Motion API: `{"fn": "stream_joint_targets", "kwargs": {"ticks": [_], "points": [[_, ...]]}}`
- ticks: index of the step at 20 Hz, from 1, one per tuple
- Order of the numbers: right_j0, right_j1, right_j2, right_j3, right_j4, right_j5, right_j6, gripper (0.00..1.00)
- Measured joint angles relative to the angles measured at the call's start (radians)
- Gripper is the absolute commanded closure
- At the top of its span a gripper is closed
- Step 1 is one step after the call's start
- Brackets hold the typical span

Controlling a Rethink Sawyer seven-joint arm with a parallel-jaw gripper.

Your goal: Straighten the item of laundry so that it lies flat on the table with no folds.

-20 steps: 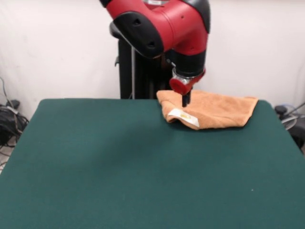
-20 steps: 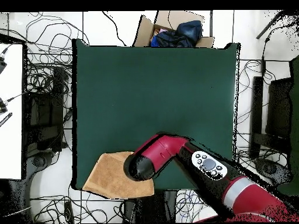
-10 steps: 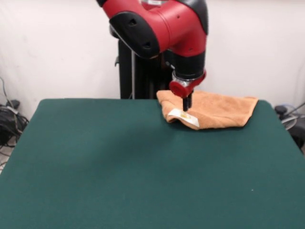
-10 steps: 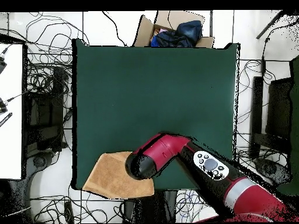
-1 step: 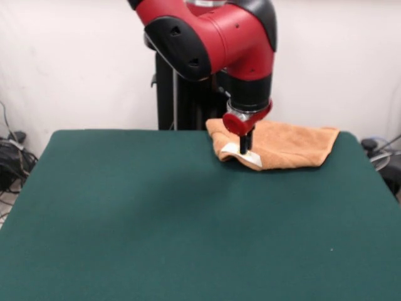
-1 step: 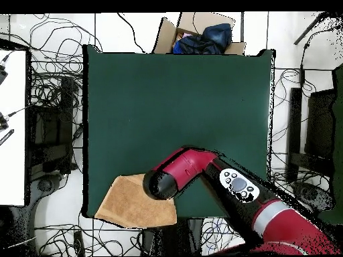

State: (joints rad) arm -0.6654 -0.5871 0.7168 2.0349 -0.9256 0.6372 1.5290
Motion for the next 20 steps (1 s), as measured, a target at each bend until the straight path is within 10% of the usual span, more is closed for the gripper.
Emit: {"fn": "stream_joint_targets", "kwargs": {"ticks": [20], "points": [[0.054,0.009,-0.065,-0.034,0.000,0.066,0.000,0.00]]}}
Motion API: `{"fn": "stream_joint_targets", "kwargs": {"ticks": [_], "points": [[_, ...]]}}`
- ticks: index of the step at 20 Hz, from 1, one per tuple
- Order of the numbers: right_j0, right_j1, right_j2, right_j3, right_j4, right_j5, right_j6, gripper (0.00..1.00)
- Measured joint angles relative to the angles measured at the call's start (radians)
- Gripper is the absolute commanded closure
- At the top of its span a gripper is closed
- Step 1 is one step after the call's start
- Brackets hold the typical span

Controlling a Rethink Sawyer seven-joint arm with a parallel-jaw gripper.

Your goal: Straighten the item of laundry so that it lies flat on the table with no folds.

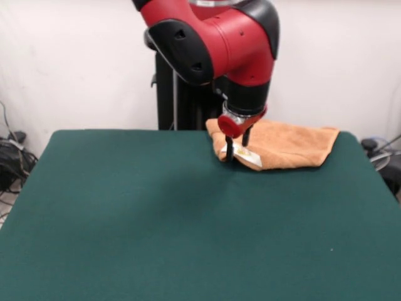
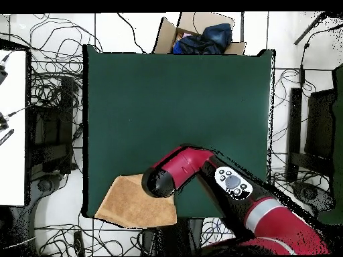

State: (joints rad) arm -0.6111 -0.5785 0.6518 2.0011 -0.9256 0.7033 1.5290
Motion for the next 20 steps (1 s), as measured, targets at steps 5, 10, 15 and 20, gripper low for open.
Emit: {"fn": "stream_joint_targets", "kwargs": {"ticks": [5,10,15,20], "points": [[0.001,0.038,-0.019,-0.007,0.000,0.022,0.000,0.00],[0.000,0.065,-0.032,-0.009,0.000,0.022,0.000,0.00],[-0.008,0.090,-0.041,-0.015,0.000,0.022,0.000,0.00],[-0.024,0.118,-0.041,-0.020,0.000,0.021,0.000,0.00]]}}
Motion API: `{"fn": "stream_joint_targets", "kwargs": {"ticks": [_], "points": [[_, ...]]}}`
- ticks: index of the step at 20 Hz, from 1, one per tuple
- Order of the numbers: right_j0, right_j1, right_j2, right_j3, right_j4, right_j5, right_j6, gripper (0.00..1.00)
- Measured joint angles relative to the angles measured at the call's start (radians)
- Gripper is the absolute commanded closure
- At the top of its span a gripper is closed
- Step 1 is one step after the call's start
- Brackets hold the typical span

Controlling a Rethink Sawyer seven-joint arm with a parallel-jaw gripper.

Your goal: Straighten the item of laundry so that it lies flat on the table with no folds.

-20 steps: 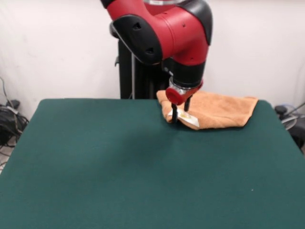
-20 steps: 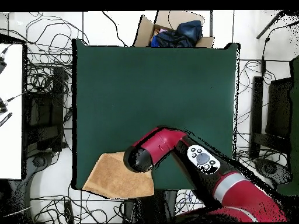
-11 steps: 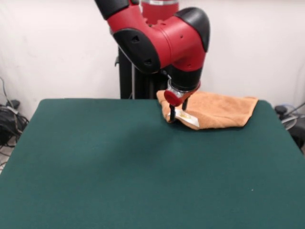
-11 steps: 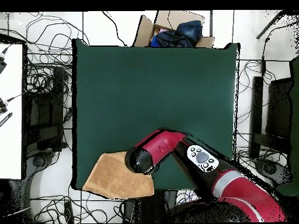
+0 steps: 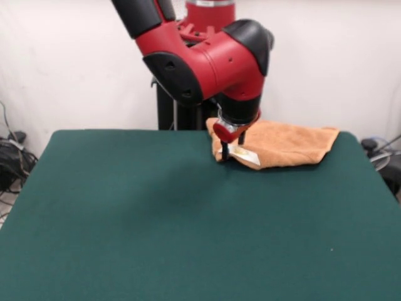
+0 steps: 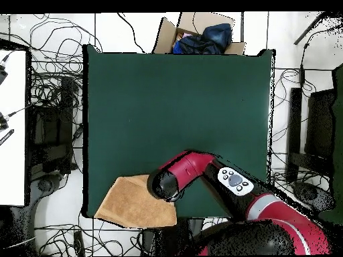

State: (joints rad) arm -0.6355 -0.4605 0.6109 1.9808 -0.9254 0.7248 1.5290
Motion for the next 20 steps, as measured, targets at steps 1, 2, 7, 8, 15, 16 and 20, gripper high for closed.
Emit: {"fn": "stream_joint_targets", "kwargs": {"ticks": [1,2,7,8,15,16,20], "points": [[-0.003,0.006,0.000,0.000,0.000,0.000,0.000,0.00],[-0.005,0.009,0.000,0.000,0.000,0.000,0.000,0.00],[-0.027,0.040,0.000,0.000,0.000,0.000,0.000,0.00],[-0.032,0.046,0.000,0.000,0.000,-0.001,0.000,0.00],[-0.058,0.068,0.000,0.000,0.000,-0.023,0.000,1.00],[-0.058,0.070,0.000,0.000,0.000,-0.024,0.000,1.00],[-0.058,0.071,0.000,0.000,0.000,-0.025,0.000,1.00]]}}
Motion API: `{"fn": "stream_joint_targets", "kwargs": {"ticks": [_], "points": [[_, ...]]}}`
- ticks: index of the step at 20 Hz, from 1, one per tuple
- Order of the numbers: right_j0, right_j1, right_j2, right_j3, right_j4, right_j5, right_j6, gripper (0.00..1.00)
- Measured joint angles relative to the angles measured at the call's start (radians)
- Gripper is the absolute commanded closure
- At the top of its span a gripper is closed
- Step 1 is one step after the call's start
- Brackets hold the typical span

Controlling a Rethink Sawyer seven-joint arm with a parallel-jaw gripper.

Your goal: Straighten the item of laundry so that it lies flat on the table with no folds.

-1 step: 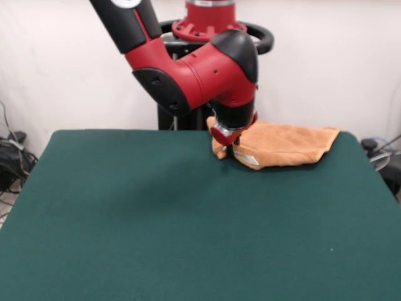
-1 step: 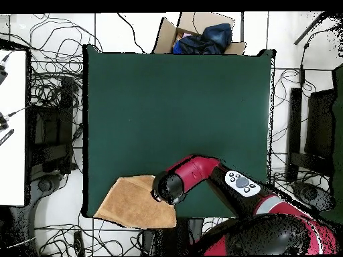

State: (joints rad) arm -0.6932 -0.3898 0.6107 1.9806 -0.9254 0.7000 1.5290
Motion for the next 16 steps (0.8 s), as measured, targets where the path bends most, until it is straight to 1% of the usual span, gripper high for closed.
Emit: {"fn": "stream_joint_targets", "kwargs": {"ticks": [4,8,10,14,16], "points": [[-0.001,-0.001,0.001,0.002,-0.001,-0.012,0.000,1.00],[-0.017,-0.011,0.010,0.021,-0.018,-0.056,0.000,1.00],[-0.041,-0.021,0.023,0.044,-0.036,-0.106,0.000,1.00],[-0.125,-0.046,0.075,0.106,-0.078,-0.275,0.000,1.00],[-0.149,-0.053,0.089,0.121,-0.087,-0.326,0.000,1.00]]}}
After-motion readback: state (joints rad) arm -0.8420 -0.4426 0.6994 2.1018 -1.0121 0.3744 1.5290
